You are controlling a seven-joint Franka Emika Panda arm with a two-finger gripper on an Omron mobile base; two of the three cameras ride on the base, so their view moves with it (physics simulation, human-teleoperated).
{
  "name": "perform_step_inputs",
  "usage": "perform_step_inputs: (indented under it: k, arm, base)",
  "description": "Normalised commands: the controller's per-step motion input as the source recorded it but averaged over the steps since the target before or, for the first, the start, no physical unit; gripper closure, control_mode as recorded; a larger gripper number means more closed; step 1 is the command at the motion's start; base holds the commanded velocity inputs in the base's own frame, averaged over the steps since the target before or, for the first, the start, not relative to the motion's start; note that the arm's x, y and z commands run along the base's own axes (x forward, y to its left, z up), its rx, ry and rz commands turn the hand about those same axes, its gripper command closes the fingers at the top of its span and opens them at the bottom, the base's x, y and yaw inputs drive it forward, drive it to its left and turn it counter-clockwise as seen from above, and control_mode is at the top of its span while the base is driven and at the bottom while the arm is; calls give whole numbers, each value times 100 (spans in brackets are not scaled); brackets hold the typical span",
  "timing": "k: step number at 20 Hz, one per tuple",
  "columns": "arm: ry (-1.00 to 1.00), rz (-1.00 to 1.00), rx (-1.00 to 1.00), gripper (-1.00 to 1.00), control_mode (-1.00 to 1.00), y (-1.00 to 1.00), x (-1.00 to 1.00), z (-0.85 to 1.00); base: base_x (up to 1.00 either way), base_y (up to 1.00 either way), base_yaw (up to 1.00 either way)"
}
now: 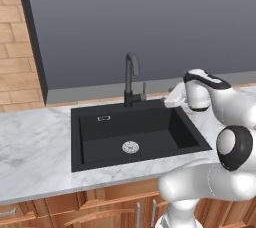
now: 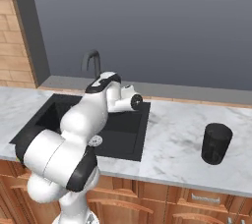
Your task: Turn on the sink faucet and place the jug under the water for a few seconds to fill it up.
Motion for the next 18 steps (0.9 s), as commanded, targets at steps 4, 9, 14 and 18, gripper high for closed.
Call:
perform_step_inputs:
  k: [4, 9, 14, 18]
  arm:
    - [-26, 25, 7, -100, -100, -4, 43, -15]
    - [-11, 14, 7, -100, -100, 0, 57, -10]
    - [-3, 9, 9, -100, -100, -2, 68, -2]
    - [0, 2, 7, -100, -100, -3, 67, 0]
  base:
    - [0, 0, 0]
    - [0, 0, 0]
    - [0, 0, 0]
    - [0, 0, 0]
